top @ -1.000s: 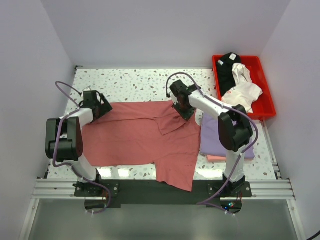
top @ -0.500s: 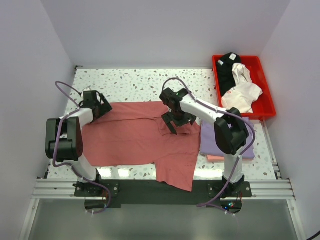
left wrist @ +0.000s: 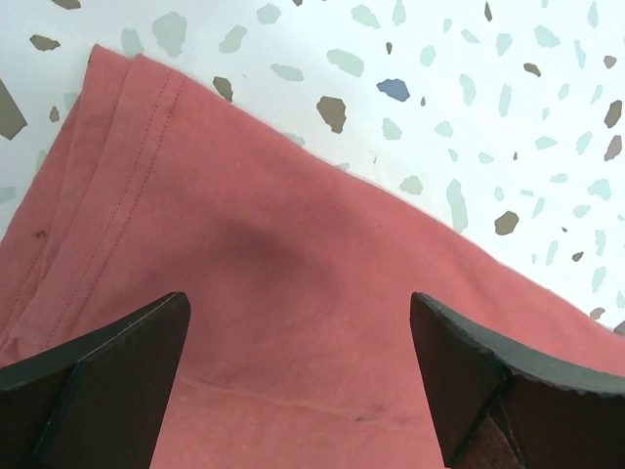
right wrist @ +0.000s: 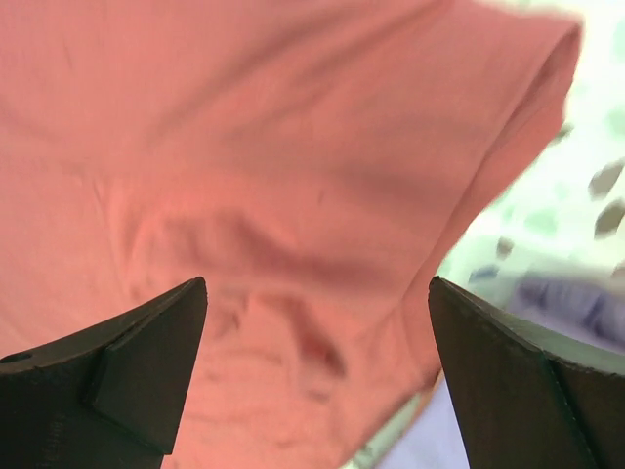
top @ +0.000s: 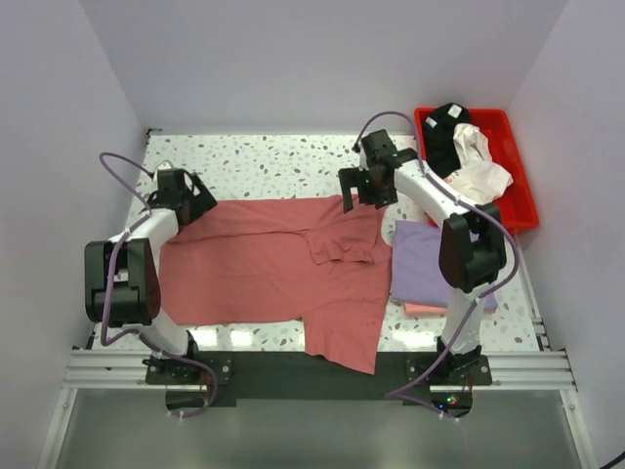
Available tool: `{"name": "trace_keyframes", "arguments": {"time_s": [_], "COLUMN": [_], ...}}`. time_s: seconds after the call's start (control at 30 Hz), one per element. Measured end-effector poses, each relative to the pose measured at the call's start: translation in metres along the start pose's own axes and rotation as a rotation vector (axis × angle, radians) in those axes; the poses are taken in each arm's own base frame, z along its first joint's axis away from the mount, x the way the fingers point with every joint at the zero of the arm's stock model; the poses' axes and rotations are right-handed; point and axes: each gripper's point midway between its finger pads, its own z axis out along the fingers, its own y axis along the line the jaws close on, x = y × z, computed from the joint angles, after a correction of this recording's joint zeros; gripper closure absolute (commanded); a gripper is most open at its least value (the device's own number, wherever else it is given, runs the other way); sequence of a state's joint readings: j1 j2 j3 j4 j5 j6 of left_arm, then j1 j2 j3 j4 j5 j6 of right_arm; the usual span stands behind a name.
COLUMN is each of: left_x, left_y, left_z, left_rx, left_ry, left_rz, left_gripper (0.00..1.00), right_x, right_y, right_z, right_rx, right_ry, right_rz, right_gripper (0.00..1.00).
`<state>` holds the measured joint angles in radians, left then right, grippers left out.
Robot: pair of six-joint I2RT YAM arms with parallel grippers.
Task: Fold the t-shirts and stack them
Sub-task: Fold the tshirt
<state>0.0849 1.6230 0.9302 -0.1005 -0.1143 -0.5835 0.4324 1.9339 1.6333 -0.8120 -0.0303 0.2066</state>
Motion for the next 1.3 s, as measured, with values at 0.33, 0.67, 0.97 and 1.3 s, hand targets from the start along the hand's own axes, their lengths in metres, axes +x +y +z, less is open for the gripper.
{"name": "trace_keyframes", "arguments": {"time_s": [0.33, 0.67, 0.97, 1.3], "left_x": [0.014, -0.005, -0.036, -0.060], "left_y": [0.002, 0.005, -0.015, -0.029], "left_z": [0.033, 0.050, 0.083, 0.107], "left_rx": [-0.023, -0.025, 0.003, -0.006], "left_ry": [0.071, 0.058, 0.033, 0.038], "left_rz": [0.005, -0.026, -0.033, -0.033], "left_gripper": [0.00, 0.00, 0.00, 0.00], "right_x": [-0.037, -0.071, -0.111, -0.146], "right_y": [-0.030, -0.056, -0.063, -0.066], "right_z": [0.088, 0.101, 0.115, 0.122], "right_rx": [-0.080, -0.110, -0.121, -0.167], "right_ry": [-0.031, -0.085, -0.151, -0.225], "right_rz": [0.099, 0.203, 0.206, 0.176], "right_gripper": [0.01, 0.01, 0.01, 0.01]}}
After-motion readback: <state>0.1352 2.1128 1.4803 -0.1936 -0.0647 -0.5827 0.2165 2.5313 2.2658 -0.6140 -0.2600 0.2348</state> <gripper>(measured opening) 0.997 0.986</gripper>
